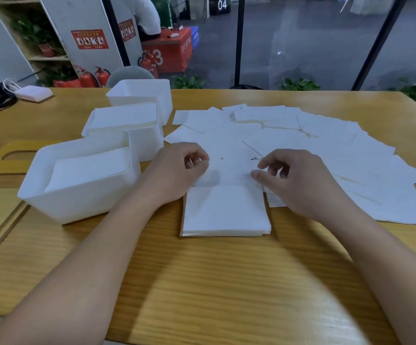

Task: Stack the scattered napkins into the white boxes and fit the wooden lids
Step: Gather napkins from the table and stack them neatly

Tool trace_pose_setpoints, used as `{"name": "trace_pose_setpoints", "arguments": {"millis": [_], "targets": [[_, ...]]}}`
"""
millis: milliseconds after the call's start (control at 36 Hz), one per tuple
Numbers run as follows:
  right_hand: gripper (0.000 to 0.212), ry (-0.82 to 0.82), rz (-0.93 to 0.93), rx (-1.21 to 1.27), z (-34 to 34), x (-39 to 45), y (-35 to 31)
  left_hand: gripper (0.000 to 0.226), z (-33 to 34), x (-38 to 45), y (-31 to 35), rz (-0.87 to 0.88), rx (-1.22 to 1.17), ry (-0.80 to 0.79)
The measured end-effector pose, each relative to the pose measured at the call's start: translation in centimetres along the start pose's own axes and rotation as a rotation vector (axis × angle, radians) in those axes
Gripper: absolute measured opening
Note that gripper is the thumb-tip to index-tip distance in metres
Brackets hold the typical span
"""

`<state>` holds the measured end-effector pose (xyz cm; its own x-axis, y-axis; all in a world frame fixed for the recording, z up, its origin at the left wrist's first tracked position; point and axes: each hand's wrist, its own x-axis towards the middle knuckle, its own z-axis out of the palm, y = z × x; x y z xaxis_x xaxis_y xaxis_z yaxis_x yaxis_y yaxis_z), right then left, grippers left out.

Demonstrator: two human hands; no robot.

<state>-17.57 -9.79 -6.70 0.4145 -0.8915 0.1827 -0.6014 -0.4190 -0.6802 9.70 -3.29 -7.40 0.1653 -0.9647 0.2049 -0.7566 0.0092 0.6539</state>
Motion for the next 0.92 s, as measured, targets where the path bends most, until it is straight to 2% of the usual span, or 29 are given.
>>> {"name": "trace_pose_setpoints", "arguments": {"millis": [56,139,250,333,444,583,694,806,917], "targets": [[0.028,0.053,-0.044,-0.056,1.0,0.4,0.3,0.019,0.6,0.0,-0.2,-0.010,0.054,-0.009],[0.053,0.010,-0.060,-0.159,2.2,1.0,0.8,0.044,1.2,-0.1,-0.6,-0.004,0.119,-0.086],[0.063,-0.041,-0.053,-0.213,2.7,1.6,0.9,0.053,1.4,0.1,-0.8,0.015,0.156,-0.091],[0.057,-0.022,-0.052,-0.168,2.7,1.7,1.0,0.046,1.5,0.1,-0.9,0.011,0.155,-0.072],[0.031,0.035,-0.096,-0.111,2.8,1.9,1.3,0.031,1.5,0.1,-0.9,0.043,0.135,-0.030],[0.006,0.109,-0.100,-0.010,2.6,1.7,1.1,0.023,1.3,0.0,-0.6,0.074,0.116,-0.003],[0.010,0.143,-0.127,-0.060,2.6,1.8,1.2,0.021,1.4,0.0,-0.6,0.077,0.101,0.004],[0.013,0.106,-0.129,-0.062,2.5,1.6,0.9,0.023,1.4,0.0,-0.7,0.078,0.107,0.012],[0.014,0.066,-0.138,-0.007,2.3,1.4,0.5,0.033,1.4,0.0,-0.7,0.067,0.113,0.025]]}}
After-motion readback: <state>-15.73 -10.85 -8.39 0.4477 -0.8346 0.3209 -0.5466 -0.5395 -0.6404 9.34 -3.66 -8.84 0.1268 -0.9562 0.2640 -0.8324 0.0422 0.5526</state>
